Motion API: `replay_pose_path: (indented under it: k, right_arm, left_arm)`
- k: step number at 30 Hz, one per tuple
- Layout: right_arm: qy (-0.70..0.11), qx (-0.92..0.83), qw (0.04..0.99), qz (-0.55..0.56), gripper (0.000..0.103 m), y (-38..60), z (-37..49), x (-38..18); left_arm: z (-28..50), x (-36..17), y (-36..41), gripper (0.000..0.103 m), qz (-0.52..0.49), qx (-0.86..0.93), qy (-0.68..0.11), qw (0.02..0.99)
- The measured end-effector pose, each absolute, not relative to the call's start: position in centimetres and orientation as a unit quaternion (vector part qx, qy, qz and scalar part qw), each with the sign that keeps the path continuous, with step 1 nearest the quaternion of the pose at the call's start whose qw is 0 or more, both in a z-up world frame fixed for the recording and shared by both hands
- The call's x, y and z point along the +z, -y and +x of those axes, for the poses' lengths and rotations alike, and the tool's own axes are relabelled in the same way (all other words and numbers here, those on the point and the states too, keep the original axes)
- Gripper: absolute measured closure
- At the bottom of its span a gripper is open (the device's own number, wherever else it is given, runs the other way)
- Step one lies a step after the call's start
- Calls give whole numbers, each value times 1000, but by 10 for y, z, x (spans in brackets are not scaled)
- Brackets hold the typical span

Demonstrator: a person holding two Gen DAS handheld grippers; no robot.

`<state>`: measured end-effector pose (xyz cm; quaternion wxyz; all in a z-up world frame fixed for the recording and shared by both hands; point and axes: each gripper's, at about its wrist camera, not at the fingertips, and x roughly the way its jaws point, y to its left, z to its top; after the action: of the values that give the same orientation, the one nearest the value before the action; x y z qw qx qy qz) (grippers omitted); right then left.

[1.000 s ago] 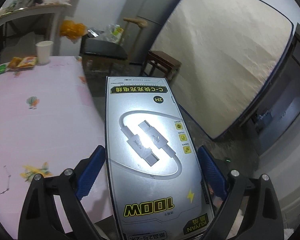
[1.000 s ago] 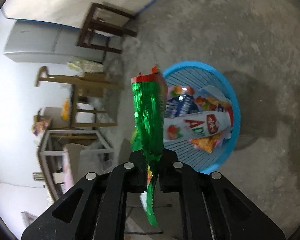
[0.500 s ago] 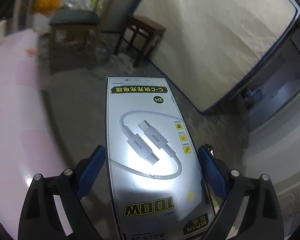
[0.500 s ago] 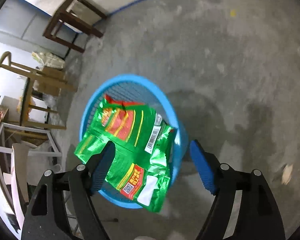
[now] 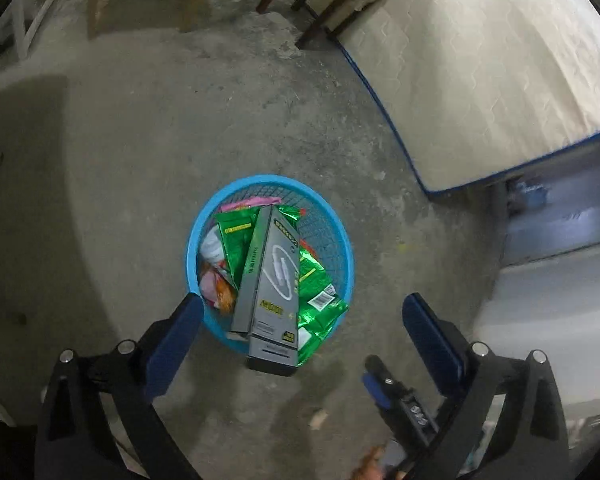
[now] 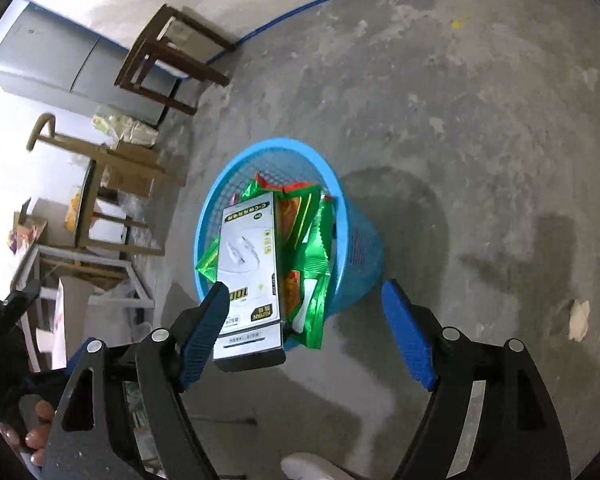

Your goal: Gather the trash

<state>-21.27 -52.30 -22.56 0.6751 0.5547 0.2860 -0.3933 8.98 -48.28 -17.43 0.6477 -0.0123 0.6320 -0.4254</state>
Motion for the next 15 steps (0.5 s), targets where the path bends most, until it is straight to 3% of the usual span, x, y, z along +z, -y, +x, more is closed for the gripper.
replay_pose_path:
  k: [6,12,15]
  right_arm:
    - [-299,-386,701,519,28,516,-191,-211]
    - [-317,-352,773,422,28,475,-155,-145]
    - [-330,-324,823,329,19,430,-134,-94]
  left_arm:
    - [85,-128,433,6,-5,-444,-581,682]
    - [68,-54,360,6,-7,-468,-499,729]
    - [57,-20,315,6,-2,-449,-442,777]
